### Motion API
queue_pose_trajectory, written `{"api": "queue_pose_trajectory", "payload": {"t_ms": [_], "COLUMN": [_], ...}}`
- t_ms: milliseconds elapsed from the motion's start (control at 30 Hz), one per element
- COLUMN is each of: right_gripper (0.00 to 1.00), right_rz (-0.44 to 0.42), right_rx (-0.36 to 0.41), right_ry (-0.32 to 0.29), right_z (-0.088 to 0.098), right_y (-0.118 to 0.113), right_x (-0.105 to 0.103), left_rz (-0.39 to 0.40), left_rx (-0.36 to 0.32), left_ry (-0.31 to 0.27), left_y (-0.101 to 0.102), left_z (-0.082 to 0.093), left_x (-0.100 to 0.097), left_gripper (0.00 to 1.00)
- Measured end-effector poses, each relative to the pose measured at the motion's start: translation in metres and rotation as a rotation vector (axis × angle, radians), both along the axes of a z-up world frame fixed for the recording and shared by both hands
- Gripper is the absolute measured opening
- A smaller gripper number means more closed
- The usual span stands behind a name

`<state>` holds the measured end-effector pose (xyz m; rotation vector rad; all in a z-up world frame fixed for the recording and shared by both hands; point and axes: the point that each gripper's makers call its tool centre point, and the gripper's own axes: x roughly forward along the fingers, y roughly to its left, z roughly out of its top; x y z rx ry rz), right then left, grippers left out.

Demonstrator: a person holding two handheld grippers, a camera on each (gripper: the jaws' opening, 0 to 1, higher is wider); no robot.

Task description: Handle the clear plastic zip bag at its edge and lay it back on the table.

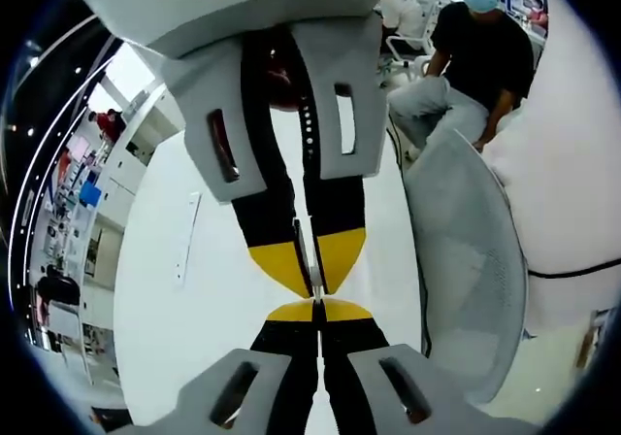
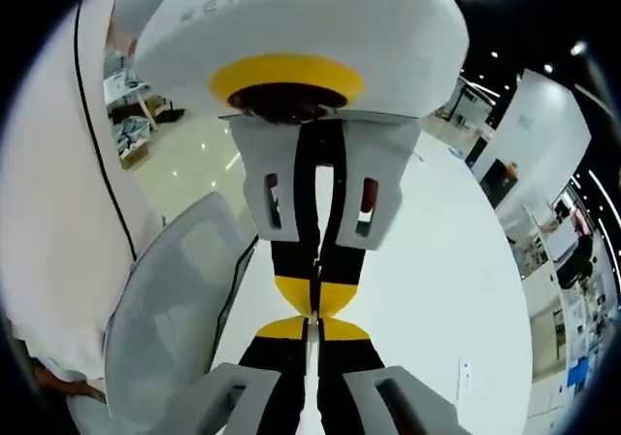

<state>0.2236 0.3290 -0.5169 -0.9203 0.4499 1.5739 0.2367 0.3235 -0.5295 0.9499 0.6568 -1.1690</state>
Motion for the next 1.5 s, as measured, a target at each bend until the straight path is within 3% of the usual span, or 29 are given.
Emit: {"api": "queue_pose_trajectory", "payload": {"t_ms": [1500], "right_gripper": [0.00], "right_rz": [-0.028], "right_rx": [-0.026], "right_ry": [0.017], "right_z": [-0.0032], "right_y": [-0.0093], "right_x": [-0.0028], "left_rz": [-0.029], "left_rx": [-0.002], "left_ry": [-0.012], "left_y": [-0.0093], "left_z": [0.0036], "left_x": [-0.0096], "left_gripper": [0.00]}}
